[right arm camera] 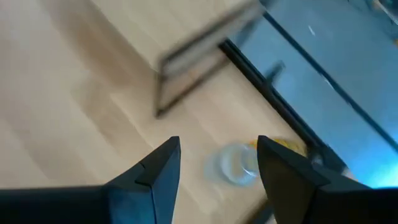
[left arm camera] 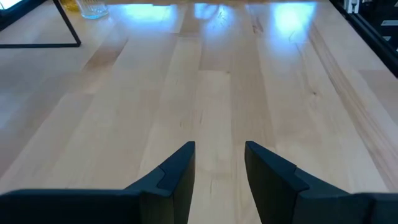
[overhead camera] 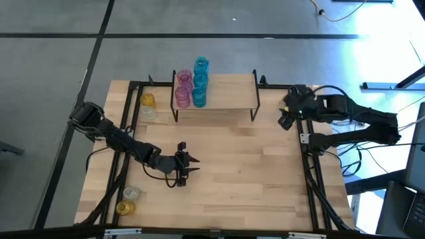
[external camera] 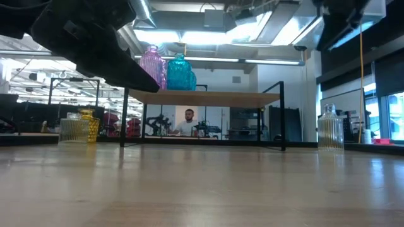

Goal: Sort vases onto shelf
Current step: Put the top right transparent flower vase on the shelf

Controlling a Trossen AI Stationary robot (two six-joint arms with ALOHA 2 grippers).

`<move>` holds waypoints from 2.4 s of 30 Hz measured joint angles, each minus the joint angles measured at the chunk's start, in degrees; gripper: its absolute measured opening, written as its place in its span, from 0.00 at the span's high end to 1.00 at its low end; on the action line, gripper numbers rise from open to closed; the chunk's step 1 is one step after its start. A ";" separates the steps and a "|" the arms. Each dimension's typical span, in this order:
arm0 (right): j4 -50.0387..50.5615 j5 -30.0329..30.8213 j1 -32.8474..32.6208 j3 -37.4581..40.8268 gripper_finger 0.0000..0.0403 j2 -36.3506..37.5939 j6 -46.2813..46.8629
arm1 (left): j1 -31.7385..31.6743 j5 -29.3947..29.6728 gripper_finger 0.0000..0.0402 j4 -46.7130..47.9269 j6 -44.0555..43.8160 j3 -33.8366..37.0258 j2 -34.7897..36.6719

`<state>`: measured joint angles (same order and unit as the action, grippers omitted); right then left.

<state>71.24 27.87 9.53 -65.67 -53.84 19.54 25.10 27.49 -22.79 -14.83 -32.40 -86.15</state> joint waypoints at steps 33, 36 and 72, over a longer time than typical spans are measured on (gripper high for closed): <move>-4.48 -20.91 36.78 5.77 0.52 -18.70 -21.41 | -1.53 -0.38 0.67 0.11 1.49 0.00 0.00; -4.83 -20.95 36.78 6.72 0.52 -19.16 -21.39 | -1.53 -0.38 0.67 0.17 1.49 0.00 0.00; -9.49 -20.43 36.58 10.89 0.73 -19.04 -23.14 | -1.53 -0.35 0.67 0.26 1.49 0.00 0.00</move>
<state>61.76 7.44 46.11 -54.78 -72.88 -3.60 23.57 27.14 -22.52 -13.34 -32.40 -86.15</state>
